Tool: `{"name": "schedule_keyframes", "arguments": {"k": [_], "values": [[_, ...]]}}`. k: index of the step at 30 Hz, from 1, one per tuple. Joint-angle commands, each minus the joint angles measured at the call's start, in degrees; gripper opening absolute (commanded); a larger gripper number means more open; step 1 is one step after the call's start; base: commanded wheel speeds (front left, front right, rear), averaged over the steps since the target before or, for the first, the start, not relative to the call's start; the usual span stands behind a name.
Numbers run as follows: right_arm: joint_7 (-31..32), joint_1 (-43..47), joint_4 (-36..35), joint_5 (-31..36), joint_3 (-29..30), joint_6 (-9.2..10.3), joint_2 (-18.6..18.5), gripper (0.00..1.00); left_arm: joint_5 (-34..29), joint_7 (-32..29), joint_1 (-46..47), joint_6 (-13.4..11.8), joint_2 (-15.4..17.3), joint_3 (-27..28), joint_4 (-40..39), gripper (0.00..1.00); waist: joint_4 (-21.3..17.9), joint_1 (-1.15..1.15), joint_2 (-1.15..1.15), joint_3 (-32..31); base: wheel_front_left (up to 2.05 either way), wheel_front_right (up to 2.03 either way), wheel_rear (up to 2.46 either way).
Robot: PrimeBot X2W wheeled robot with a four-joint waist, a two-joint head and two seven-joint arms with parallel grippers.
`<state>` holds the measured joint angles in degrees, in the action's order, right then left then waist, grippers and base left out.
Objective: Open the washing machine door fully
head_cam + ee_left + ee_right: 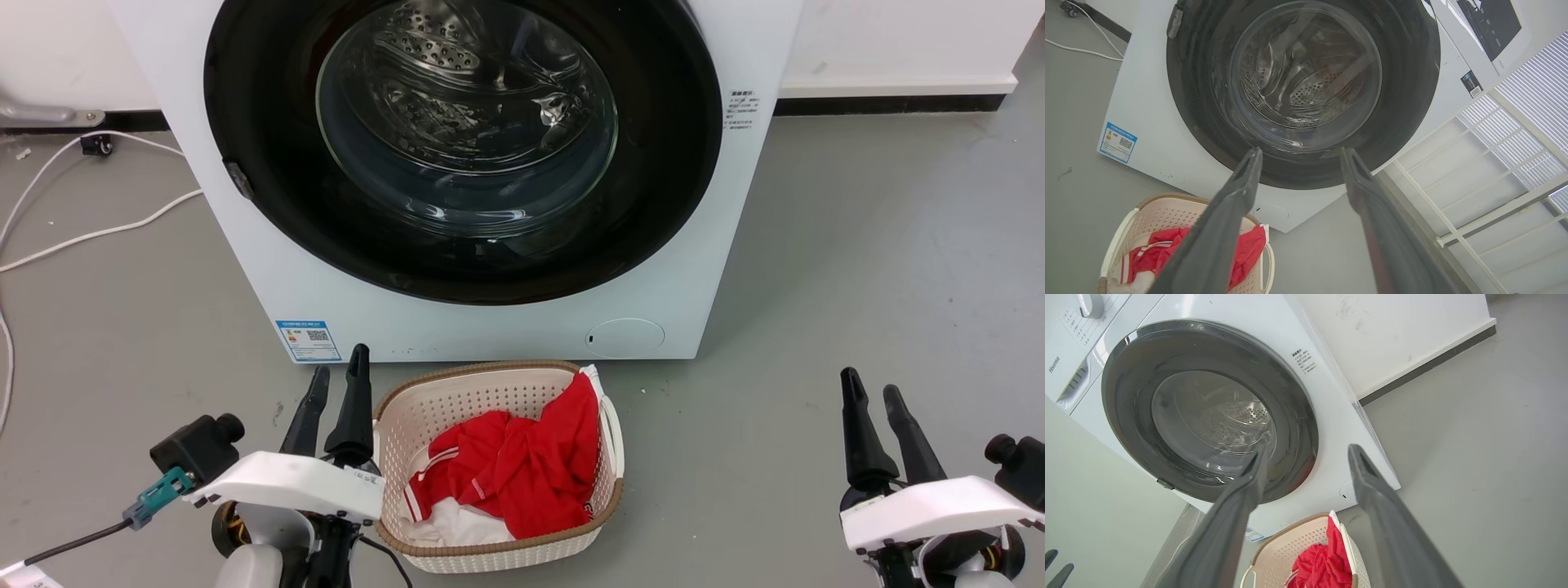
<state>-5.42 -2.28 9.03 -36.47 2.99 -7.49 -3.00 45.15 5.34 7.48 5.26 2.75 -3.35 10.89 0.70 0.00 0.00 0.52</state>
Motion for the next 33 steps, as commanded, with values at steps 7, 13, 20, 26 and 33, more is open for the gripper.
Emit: {"name": "schedule_keyframes", "arguments": {"k": [7,13,20,26,33], "values": [[-1.62,-0.79,-0.27,6.72,-0.43,0.0,0.01,1.0,-6.98,1.67,2.05,-0.98,0.17,-1.16,-0.55,1.0,0.1,0.0,0.0,0.12,0.0,0.0,0.0],[-2.56,-1.01,0.17,11.26,-0.52,0.0,0.03,1.0,-11.82,2.63,2.46,-1.46,0.17,-1.88,-0.37,1.0,0.21,0.0,0.0,0.22,0.0,0.0,0.0],[-3.64,-0.91,0.33,16.39,-0.54,0.0,0.05,1.0,-16.96,3.68,2.82,-1.92,0.17,-2.72,0.26,1.0,0.32,0.0,0.0,0.24,0.0,0.0,0.0],[-4.25,-0.58,0.32,20.3,-0.71,0.0,0.07,1.0,-20.86,4.54,2.98,-2.3,0.18,-3.17,0.85,1.0,0.43,0.0,0.0,0.16,0.0,0.0,0.0],[-4.78,-0.22,0.24,24.4,-0.96,0.0,0.1,1.0,-24.44,5.51,3.24,-2.64,0.17,-3.8,1.5,1.0,0.55,0.0,0.0,0.07,0.0,0.0,0.0]]}}
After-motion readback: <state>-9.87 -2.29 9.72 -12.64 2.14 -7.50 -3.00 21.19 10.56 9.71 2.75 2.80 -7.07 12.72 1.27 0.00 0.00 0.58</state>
